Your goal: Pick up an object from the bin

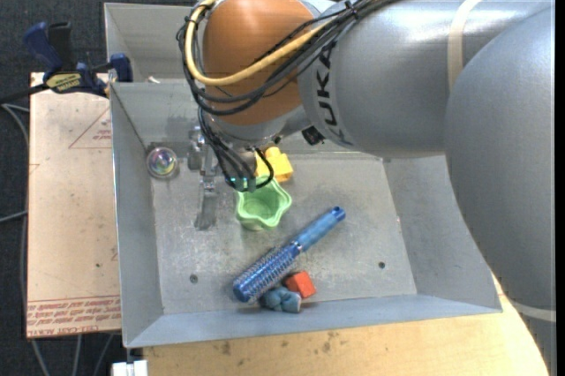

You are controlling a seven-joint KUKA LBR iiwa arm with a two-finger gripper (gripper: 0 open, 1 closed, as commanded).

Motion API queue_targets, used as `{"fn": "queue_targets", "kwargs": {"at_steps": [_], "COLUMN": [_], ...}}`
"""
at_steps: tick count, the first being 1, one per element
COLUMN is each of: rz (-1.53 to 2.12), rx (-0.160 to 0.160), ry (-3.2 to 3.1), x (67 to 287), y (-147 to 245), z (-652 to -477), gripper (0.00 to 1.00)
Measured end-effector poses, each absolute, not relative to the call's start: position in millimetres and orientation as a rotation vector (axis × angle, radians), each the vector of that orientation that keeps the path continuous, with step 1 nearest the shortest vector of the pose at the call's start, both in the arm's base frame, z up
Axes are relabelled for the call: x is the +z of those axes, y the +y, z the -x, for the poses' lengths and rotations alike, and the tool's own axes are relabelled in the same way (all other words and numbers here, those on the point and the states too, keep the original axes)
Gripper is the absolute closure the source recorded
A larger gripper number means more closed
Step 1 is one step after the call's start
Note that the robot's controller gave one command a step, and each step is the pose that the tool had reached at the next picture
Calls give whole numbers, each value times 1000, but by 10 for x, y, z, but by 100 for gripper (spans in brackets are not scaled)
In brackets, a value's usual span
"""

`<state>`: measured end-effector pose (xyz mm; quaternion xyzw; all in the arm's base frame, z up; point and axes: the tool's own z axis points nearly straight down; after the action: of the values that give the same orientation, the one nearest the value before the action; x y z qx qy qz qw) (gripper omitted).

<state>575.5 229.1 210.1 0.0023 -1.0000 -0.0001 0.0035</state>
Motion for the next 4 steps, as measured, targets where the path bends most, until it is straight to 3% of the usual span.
{"fn": "queue_targets", "kwargs": {"at_steps": [1, 2, 3, 4], "rz": [625, 428, 422, 423], "rx": [5, 5, -2, -2], "ry": [-3075, -3109, -3113, -3115], "x": [1532, 1200, 1212, 1216], "y": [1583, 781, 819, 817], "z": [-5629, -5231, -5241, -5246], "gripper": [0, 0, 100, 0]}}
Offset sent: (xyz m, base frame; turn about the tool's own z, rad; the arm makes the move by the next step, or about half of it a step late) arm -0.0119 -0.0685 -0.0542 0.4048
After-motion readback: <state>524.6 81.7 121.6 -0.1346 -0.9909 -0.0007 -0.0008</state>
